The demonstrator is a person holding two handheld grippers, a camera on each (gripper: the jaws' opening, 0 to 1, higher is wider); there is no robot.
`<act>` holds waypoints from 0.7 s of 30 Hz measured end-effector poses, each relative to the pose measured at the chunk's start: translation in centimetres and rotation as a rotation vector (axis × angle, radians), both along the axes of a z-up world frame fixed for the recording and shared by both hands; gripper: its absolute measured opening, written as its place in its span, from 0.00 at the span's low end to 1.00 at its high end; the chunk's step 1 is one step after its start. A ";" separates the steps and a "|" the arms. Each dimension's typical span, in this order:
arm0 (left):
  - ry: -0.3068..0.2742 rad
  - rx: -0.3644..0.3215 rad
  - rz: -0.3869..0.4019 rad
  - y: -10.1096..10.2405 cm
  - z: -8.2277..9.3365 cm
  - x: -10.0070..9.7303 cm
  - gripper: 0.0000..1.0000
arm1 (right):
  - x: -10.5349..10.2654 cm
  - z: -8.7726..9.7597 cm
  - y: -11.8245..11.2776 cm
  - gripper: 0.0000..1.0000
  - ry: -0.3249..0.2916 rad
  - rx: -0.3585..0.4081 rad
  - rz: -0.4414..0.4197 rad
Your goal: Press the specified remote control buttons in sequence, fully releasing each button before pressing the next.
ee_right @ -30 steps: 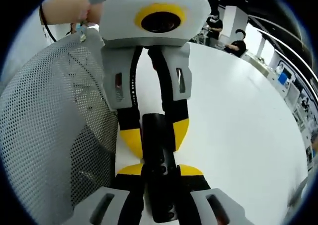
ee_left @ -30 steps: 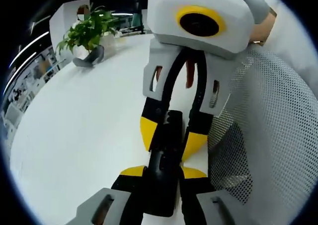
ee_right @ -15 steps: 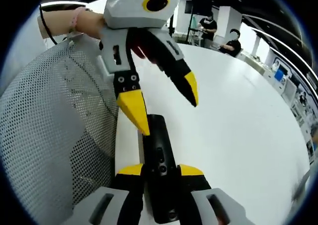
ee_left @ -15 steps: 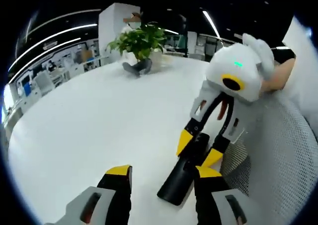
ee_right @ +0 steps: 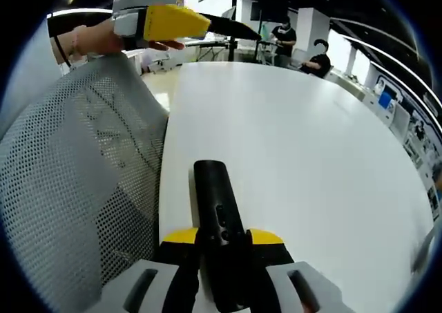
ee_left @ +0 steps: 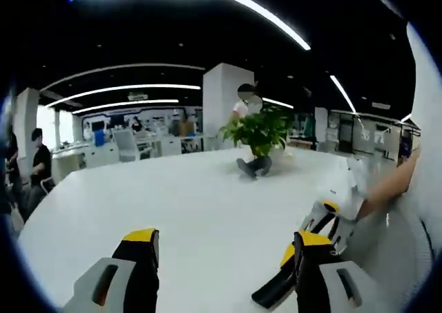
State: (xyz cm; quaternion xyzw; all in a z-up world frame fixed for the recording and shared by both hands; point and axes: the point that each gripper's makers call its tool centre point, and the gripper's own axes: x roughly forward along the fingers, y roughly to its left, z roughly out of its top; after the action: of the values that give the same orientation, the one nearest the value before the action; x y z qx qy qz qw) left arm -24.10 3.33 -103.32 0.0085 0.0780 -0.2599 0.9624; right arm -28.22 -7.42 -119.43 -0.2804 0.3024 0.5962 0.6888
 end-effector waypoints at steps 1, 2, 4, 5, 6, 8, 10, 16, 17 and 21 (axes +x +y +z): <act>-0.037 -0.012 0.027 0.6 0.7 0.0 0.92 | 0.0 0.0 0.0 0.23 0.005 0.005 -0.006; -0.069 -0.021 0.046 1.0 1.3 -0.1 0.94 | 0.1 0.0 0.0 0.23 0.009 0.008 -0.011; -0.126 -0.055 0.073 1.7 2.1 -0.1 0.98 | 0.1 0.0 0.0 0.23 0.017 0.014 -0.017; -0.152 -0.091 0.087 2.0 2.5 -0.2 0.99 | 0.1 0.0 0.0 0.23 0.017 0.016 -0.018; -0.165 -0.113 0.100 2.4 2.6 -0.2 0.99 | 0.1 -0.1 -0.1 0.23 0.015 0.017 -0.016; -0.190 -0.152 0.121 2.9 2.8 -0.3 1.00 | 0.1 -0.1 -0.1 0.24 0.018 0.019 -0.019; -0.193 -0.158 0.125 3.2 2.4 -0.5 1.00 | -0.1 -0.1 0.0 0.26 0.028 0.016 -0.015; -0.117 -0.146 0.128 3.2 1.0 -0.2 0.97 | -0.1 -0.1 -1.0 0.28 0.047 -0.044 -0.033; -0.113 -0.132 0.128 3.2 0.9 -0.2 0.97 | -0.1 -0.2 -1.3 0.25 0.048 -0.054 -0.028; -0.108 -0.134 0.126 3.4 0.7 -0.3 0.96 | -0.1 -0.3 -1.4 0.23 0.024 -0.096 0.045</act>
State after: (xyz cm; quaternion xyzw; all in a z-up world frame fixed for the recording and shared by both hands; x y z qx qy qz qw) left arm -24.41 6.68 -102.63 -0.0470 0.0088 -0.2025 0.9781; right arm -28.32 -8.86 -119.76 -0.3126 0.3323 0.5996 0.6575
